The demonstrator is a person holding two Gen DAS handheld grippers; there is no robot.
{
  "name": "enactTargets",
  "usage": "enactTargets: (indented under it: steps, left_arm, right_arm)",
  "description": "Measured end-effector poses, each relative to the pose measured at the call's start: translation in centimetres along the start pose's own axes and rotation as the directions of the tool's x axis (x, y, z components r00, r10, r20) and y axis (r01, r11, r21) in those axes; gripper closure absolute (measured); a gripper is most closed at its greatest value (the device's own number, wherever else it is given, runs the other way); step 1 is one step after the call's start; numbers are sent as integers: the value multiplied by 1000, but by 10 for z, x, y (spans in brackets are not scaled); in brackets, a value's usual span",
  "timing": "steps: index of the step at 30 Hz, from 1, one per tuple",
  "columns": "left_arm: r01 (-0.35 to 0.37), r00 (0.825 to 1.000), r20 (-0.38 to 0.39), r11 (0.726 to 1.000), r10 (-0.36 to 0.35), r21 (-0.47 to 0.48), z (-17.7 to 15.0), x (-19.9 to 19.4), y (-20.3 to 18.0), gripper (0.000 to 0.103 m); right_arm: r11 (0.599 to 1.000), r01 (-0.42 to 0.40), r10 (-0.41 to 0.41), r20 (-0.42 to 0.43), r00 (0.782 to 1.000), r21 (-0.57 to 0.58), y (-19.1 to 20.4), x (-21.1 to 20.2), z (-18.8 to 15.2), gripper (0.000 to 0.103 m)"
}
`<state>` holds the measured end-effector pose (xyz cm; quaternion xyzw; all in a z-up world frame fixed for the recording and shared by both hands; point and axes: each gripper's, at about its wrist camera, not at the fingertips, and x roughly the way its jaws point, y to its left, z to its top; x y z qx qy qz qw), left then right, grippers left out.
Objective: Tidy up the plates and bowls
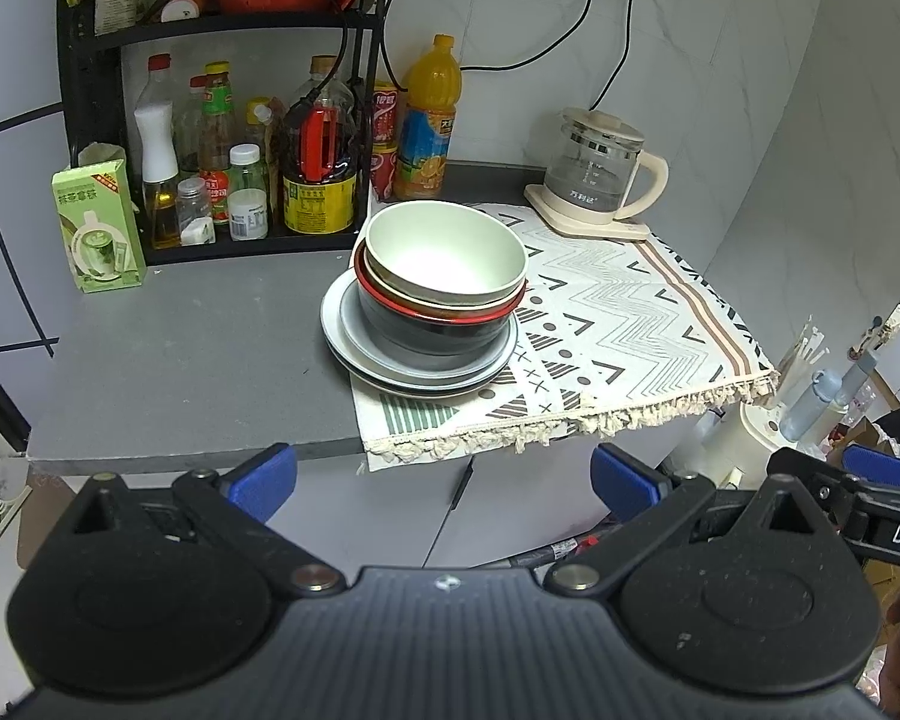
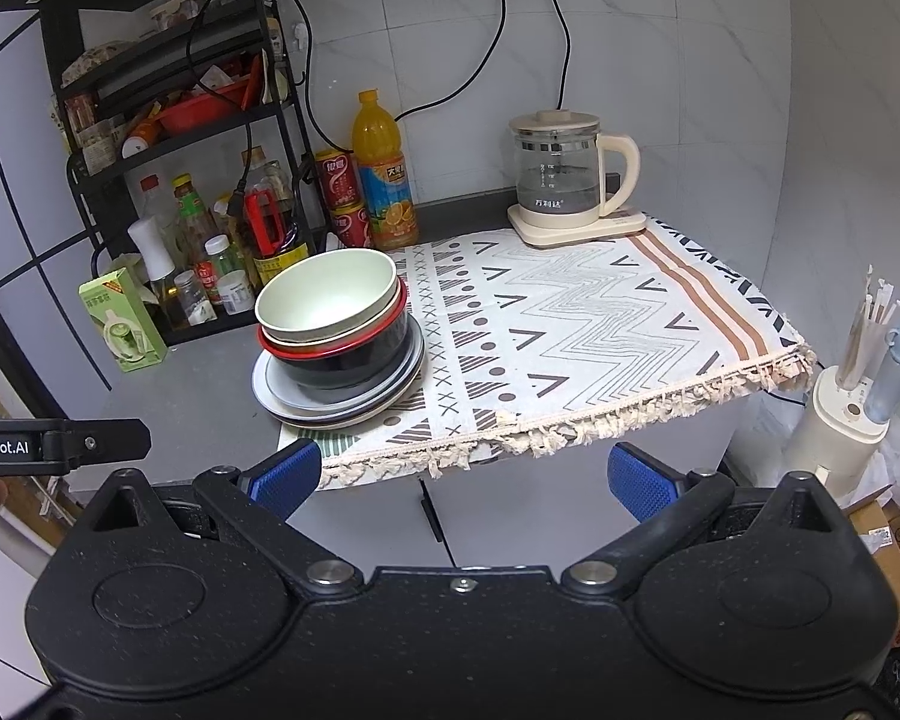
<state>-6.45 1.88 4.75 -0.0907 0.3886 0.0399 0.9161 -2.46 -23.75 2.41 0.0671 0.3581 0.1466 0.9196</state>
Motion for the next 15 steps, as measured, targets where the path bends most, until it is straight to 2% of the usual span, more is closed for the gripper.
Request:
enactTargets:
  steps: [15]
  left_arm:
    - [14,1000,-23,1000,-14,-1,0,13,-5,0]
  right_arm:
    - [1000,13,-12,-31,999,19,-10,11,-4,0]
